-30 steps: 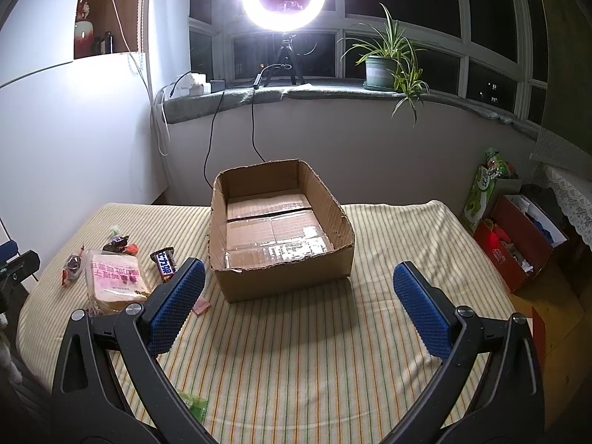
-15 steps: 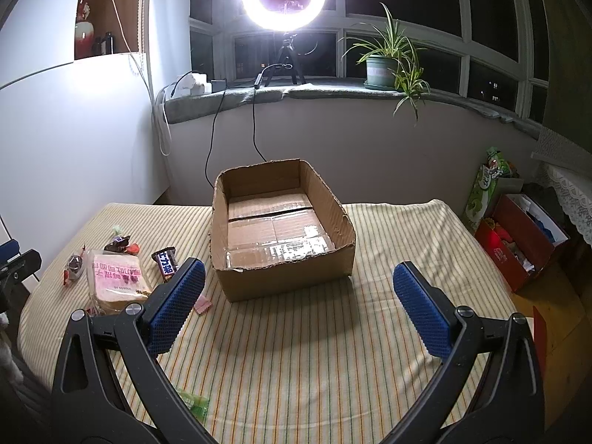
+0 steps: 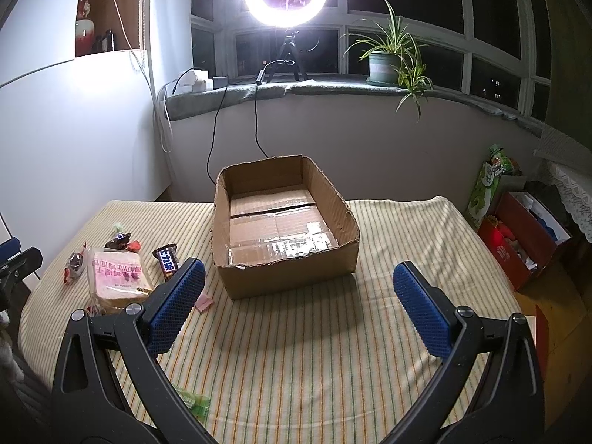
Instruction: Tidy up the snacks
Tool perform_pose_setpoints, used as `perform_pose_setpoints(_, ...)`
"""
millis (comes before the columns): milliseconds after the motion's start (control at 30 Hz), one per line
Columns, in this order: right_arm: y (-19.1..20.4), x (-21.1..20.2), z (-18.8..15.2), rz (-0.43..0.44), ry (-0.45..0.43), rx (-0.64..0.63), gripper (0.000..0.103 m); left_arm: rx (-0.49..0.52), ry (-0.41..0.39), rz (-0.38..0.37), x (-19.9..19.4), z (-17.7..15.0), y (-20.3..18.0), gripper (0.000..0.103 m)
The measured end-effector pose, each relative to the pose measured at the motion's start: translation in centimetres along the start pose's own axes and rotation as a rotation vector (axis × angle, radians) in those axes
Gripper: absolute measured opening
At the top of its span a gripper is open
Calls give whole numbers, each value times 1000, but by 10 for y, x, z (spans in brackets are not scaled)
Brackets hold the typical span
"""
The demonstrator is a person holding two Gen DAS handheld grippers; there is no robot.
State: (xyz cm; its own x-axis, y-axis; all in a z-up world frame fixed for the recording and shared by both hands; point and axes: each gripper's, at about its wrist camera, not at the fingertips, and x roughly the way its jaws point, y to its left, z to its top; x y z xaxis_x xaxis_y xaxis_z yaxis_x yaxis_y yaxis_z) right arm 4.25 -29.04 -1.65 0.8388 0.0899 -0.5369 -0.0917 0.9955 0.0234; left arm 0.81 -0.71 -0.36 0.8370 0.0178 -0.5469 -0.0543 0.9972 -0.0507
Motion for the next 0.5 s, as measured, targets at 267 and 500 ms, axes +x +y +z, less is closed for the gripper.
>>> perform_pose_setpoints(267,1,8,-1,22,21,-3,103,-6,11,-8,4,-2,3,95)
perform_pose_setpoints(500,8,18,-4,67,55,-9,103,-16,33,-22,14,-3,9,95)
